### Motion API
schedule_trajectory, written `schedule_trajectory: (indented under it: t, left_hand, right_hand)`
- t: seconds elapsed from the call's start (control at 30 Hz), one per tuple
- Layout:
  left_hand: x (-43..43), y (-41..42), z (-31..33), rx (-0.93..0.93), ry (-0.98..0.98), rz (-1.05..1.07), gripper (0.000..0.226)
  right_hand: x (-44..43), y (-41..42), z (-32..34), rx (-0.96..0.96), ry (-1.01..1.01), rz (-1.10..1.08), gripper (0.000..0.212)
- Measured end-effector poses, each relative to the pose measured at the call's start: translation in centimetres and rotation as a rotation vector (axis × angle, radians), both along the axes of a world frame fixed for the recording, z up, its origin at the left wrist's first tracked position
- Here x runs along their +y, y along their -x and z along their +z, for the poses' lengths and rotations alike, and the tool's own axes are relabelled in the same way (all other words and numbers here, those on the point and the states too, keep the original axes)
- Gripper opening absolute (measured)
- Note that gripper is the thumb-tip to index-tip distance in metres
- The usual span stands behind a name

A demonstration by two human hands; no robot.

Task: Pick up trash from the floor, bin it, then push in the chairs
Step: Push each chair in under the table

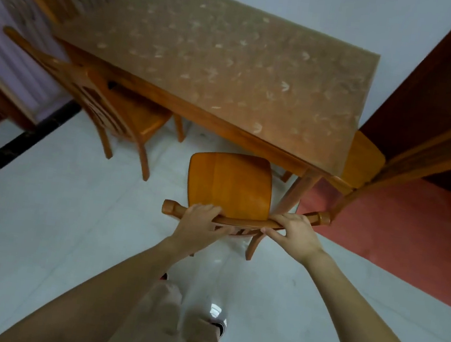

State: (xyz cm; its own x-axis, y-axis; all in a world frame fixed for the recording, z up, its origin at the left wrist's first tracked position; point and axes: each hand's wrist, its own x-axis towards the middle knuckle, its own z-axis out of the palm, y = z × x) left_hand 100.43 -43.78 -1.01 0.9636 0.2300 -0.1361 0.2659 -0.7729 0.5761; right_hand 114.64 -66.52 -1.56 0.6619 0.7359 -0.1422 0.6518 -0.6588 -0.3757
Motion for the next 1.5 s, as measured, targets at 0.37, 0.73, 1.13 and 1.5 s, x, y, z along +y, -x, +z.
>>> schedule_trajectory:
  t: [0.37, 0.73, 1.13, 1.5]
  left_hand:
    - [-0.7, -1.2, -2.5, -0.09, 0.103, 0.22, 0.047]
    - [-0.2, -1.6, -3.3, -0.153, 0.103, 0.207, 0.043]
    - [2.0, -2.4, -3.3, -0.142, 0.115, 0.175, 0.045]
    - [6.4, -3.9, -2.9, -0.114, 0.113, 0.123, 0.047]
  right_hand:
    - [-0.1, 0.0, -2.0, 0.032, -0.171, -0.102, 0.045]
    - [0.0, 0.4, -3.1, -0.044, -0.273, -0.154, 0.042]
    - [1.6, 0.6, -3.4, -0.044, -0.269, -0.183, 0.042]
    - [5.3, -0.1, -3.0, -0.007, -0.283, -0.223, 0.053]
